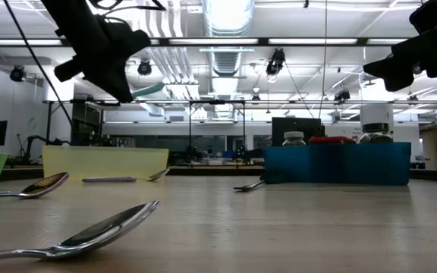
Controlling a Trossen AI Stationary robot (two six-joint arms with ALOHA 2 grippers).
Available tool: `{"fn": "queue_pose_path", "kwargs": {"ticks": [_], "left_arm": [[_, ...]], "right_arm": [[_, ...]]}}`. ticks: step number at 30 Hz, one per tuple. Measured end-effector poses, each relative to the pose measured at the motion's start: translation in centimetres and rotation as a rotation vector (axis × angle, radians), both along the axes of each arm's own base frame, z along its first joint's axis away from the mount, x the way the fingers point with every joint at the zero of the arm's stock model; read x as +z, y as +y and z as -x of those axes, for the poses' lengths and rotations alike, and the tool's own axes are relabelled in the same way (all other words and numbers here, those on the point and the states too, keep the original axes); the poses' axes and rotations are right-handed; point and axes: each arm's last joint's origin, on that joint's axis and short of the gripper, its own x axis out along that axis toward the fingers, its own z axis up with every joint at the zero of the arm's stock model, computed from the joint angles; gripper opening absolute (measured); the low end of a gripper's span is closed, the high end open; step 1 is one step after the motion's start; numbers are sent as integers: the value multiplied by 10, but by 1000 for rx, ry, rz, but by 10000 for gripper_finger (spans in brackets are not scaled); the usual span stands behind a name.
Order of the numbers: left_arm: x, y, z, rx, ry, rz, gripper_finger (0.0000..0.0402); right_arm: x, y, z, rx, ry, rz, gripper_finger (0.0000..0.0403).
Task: Pick & Place Food Item
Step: Put the light blue spoon into the yellow bin
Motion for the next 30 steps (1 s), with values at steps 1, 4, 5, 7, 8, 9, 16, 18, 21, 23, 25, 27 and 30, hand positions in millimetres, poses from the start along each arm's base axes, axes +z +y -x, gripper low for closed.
{"fn": "queue_pose_path", "kwargs": {"ticks": [1, 4, 5, 7, 8, 9, 16, 18, 21, 23, 25, 27, 30], "left_arm": [[2, 3, 2, 13, -6, -5, 7], [8, 12, 9, 58, -21, -13, 7], [10, 16, 11, 78, -23, -15, 7], [12, 25, 15, 121, -26, -18, 7], [12, 30, 16, 147, -22, -22, 7], [13, 36, 18, 173, -21, -24, 7], [7, 72, 30, 362, 2, -19, 7], [6, 81, 34, 412, 2, -18, 7], [3, 93, 40, 471, 9, 6, 7], [-1, 99, 44, 493, 16, 40, 7], [-8, 102, 48, 508, 39, 66, 7], [-15, 104, 52, 527, 63, 76, 7], [-26, 106, 59, 559, 93, 90, 7]], "right_arm": [[0, 0, 0, 0, 0, 0, 303], [0, 0, 0, 0, 0, 0, 303], [0, 0, 0, 0, 0, -1, 303], [0, 0, 0, 0, 0, 1, 303], [0, 0, 0, 0, 0, 1, 303], [0, 0, 0, 0, 0, 0, 303], [0, 0, 0, 0, 0, 0, 303], [0, 0, 0, 1, 0, 1, 303], [0, 0, 0, 0, 0, 0, 303], [0, 0, 0, 0, 0, 1, 303], [0, 0, 0, 0, 0, -1, 303], [0, 0, 0, 0, 0, 1, 303], [0, 0, 0, 0, 0, -1, 303]]}}
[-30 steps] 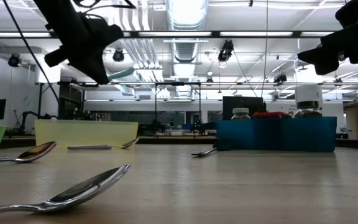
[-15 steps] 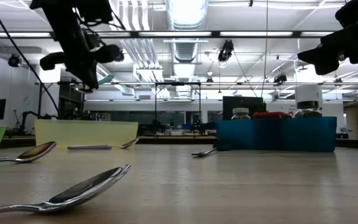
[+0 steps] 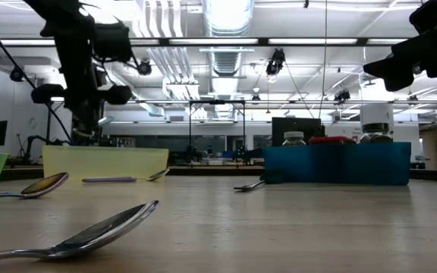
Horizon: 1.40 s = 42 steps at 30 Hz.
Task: Pick & Place Food Item
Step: Put the light blue spoon into the yellow bin
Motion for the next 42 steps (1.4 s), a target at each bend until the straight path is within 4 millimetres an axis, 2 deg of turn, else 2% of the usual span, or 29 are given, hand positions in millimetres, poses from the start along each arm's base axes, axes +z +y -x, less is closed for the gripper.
{"fn": "queue_pose_path", "kwargs": {"ticks": [18, 27, 33, 37, 42], "left_arm": [[-50, -9, 25, 103, 18, 180, 6], [-53, -3, 29, 134, 6, 177, 6], [-52, -2, 27, 44, 29, 178, 9], [-52, -1, 26, 40, 16, 182, 37], [-52, 0, 23, 8, -6, 176, 110]], "right_arm": [[0, 0, 0, 0, 0, 1, 303], [0, 0, 0, 0, 0, 2, 303], [0, 0, 0, 0, 0, 1, 303], [0, 0, 0, 0, 0, 2, 303], [0, 0, 0, 0, 0, 2, 303]]}}
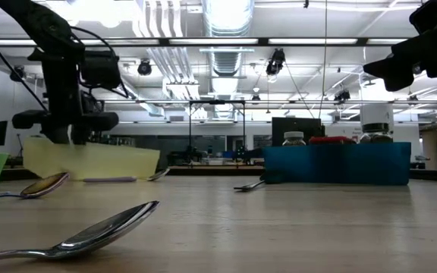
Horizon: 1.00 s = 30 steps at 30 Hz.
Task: Pick & Place Food Item
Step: Put the light blue spoon into the yellow bin, then adjust the yellow bin on the table
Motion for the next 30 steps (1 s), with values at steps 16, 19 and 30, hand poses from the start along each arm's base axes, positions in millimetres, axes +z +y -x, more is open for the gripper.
{"fn": "queue_pose_path", "kwargs": {"ticks": [16, 19, 30], "left_arm": [[6, 8, -17, -224, -113, -54, 218], [7, 9, -19, -266, -132, -65, 218], [38, 14, -40, -490, -182, -142, 218]], "right_arm": [[0, 0, 0, 0, 0, 0, 303], [0, 0, 0, 0, 0, 0, 303], [0, 0, 0, 0, 0, 0, 303]]}}
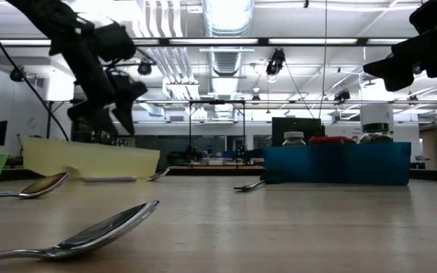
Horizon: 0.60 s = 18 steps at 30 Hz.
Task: Pick & Place Food Item
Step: Adjust the yellow bin on the table
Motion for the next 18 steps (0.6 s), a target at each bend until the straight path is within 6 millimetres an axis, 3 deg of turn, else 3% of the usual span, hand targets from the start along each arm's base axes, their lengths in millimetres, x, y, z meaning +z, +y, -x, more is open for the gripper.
{"fn": "queue_pose_path", "kwargs": {"ticks": [7, 18], "left_arm": [[8, -7, -10, -73, -13, -25, 218], [-29, -4, -19, -72, 87, 54, 218]], "right_arm": [[0, 0, 0, 0, 0, -1, 303], [0, 0, 0, -1, 0, -2, 303]]}}
